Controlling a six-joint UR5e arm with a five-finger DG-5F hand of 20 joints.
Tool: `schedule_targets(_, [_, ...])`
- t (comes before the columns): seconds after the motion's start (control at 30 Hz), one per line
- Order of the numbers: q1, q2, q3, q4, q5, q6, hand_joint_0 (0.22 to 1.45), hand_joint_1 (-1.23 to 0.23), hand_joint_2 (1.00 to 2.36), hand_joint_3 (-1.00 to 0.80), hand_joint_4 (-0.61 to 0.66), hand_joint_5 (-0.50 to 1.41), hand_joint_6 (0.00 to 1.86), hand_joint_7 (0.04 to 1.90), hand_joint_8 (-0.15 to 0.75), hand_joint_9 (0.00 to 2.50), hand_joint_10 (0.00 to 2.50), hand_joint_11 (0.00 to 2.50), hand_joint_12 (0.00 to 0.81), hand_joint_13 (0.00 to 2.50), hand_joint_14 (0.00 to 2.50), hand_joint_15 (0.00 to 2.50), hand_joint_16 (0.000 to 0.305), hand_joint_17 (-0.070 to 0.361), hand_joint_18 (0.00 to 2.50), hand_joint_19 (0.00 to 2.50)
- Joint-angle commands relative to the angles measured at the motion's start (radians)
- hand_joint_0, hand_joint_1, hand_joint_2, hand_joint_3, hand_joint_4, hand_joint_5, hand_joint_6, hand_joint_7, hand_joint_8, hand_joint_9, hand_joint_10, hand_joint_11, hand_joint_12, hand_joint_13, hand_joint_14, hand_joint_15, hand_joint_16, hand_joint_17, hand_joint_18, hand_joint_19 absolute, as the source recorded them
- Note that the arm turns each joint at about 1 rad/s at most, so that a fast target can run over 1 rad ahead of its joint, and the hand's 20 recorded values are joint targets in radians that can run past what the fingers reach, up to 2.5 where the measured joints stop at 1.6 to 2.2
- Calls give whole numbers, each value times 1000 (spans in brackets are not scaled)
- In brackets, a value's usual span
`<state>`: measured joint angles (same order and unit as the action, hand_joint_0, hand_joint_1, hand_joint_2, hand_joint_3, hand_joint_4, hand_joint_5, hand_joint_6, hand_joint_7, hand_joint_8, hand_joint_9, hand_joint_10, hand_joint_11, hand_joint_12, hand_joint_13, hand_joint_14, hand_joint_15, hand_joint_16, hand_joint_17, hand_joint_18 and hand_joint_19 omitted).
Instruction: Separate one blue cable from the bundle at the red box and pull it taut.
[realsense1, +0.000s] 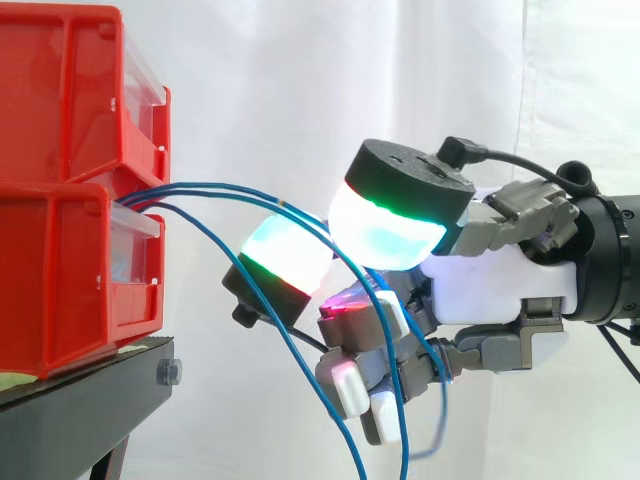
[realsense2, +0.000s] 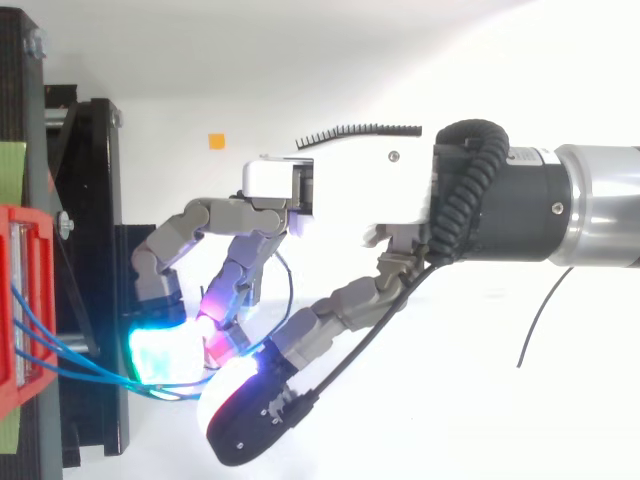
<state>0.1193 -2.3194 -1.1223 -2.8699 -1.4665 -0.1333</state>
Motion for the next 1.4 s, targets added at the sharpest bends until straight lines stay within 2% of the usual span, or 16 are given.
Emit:
schedule_targets(0.0, [0, 0, -1, -2, 2, 15, 628, -766, 1010, -379, -4, -147, 714, 1175, 280, 1123, 29, 1181, 359, 981, 24, 660, 42, 94, 846, 721])
schedule_targets(0.13, [-1, 0, -1, 0, -2, 35, 618, -666, 1011, -356, 5, -104, 589, 1341, 286, 1119, 30, 1128, 361, 958, 22, 659, 42, 96, 836, 743])
schedule_targets(0.3, [0, 0, 1, 0, -2, 38, 633, -612, 1014, -317, 21, -75, 500, 1460, 288, 1112, 30, 1086, 360, 948, 22, 651, 43, 96, 823, 738])
schedule_targets(0.57, [0, 0, -1, 0, 2, 40, 654, -559, 1018, -252, 30, -73, 502, 1374, 287, 1115, 31, 1048, 356, 941, 22, 652, 42, 95, 813, 761])
schedule_targets(0.9, [0, 0, -1, 0, -2, 38, 654, -526, 1017, -97, 106, -52, 502, 1444, 317, 1162, 29, 1042, 379, 963, 21, 632, 47, 106, 864, 730])
schedule_targets(0.97, [0, -2, -1, 1, -2, 38, 663, -541, 1017, -35, 102, -51, 502, 1473, 321, 1162, 29, 1054, 385, 962, 22, 627, 48, 107, 878, 727])
schedule_targets(1.0, [0, 0, -1, 0, -2, 40, 675, -593, 1015, 21, 98, -55, 500, 1503, 322, 1156, 29, 1047, 386, 963, 20, 628, 48, 109, 883, 716])
schedule_targets(1.07, [0, 0, -1, 0, -2, 38, 676, -636, 1011, 51, 90, -64, 517, 1476, 331, 1143, 28, 1065, 391, 964, 21, 623, 49, 111, 890, 708])
schedule_targets(1.13, [0, 0, 1, 0, -2, 38, 661, -759, 1003, 75, 99, -108, 632, 1275, 349, 1145, 28, 1097, 407, 977, 21, 616, 53, 120, 922, 684])
schedule_targets(1.2, [0, 0, -1, 0, -2, 38, 647, -776, 1001, 83, 110, -138, 720, 1160, 359, 1130, 25, 1127, 420, 972, 20, 618, 56, 125, 930, 668])
schedule_targets(1.37, [0, 0, -1, -2, -2, 38, 607, -798, 1008, 9, 125, -185, 855, 1056, 363, 1071, 23, 1148, 416, 936, 20, 612, 57, 127, 920, 664])
